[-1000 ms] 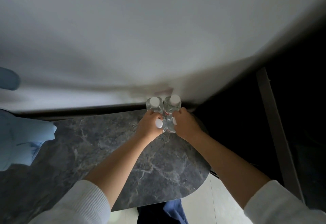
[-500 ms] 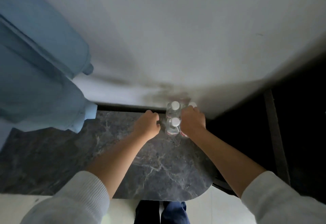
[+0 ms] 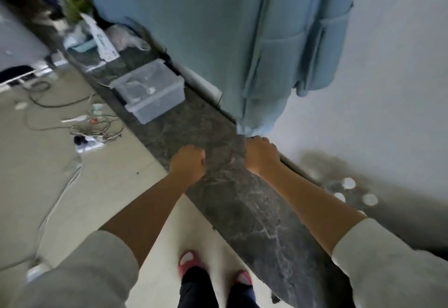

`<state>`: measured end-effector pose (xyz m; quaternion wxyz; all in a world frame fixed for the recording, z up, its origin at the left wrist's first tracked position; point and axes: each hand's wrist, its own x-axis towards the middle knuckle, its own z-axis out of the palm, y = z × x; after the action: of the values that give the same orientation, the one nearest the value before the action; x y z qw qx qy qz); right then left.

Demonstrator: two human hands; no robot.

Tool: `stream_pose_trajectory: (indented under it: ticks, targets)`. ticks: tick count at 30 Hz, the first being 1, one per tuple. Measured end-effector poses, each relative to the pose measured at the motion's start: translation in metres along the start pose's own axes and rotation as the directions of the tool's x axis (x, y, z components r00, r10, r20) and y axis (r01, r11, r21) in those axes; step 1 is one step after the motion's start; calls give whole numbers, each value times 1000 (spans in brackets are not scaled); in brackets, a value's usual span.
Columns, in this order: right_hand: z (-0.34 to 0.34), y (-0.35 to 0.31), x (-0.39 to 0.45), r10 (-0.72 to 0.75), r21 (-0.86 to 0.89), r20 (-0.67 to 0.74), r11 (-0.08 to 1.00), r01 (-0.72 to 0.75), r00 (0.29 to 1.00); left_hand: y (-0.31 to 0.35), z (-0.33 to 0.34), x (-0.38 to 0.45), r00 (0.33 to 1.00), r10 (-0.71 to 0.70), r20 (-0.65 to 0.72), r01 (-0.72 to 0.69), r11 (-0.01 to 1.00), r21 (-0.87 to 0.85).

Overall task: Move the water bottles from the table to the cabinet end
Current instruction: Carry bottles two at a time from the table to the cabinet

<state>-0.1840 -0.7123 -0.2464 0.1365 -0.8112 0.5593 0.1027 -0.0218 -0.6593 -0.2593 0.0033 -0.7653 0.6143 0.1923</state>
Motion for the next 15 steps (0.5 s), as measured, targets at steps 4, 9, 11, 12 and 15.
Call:
stream_pose_trajectory:
  ticks: [4,9,11,12,15]
  targets:
    - [-7,-97,8,-209,-48,26,977,210,978,-88,-33,-37,973,-207,-106,204,978,-38]
    - [-2,-221,13,-450,-106,26,886,451,892,-201,-62,-88,910,-381,-162,379,924,-44]
    - [-2,-281,14,-537,-108,44,836,539,842,-253,-77,-114,878,-439,-188,438,898,-52]
    - [-3,-307,15,-564,-106,57,817,567,823,-276,-84,-123,866,-459,-199,459,887,-49]
    - [-9,-389,15,-616,-80,97,778,623,782,-350,-102,-154,818,-532,-217,538,842,-37]
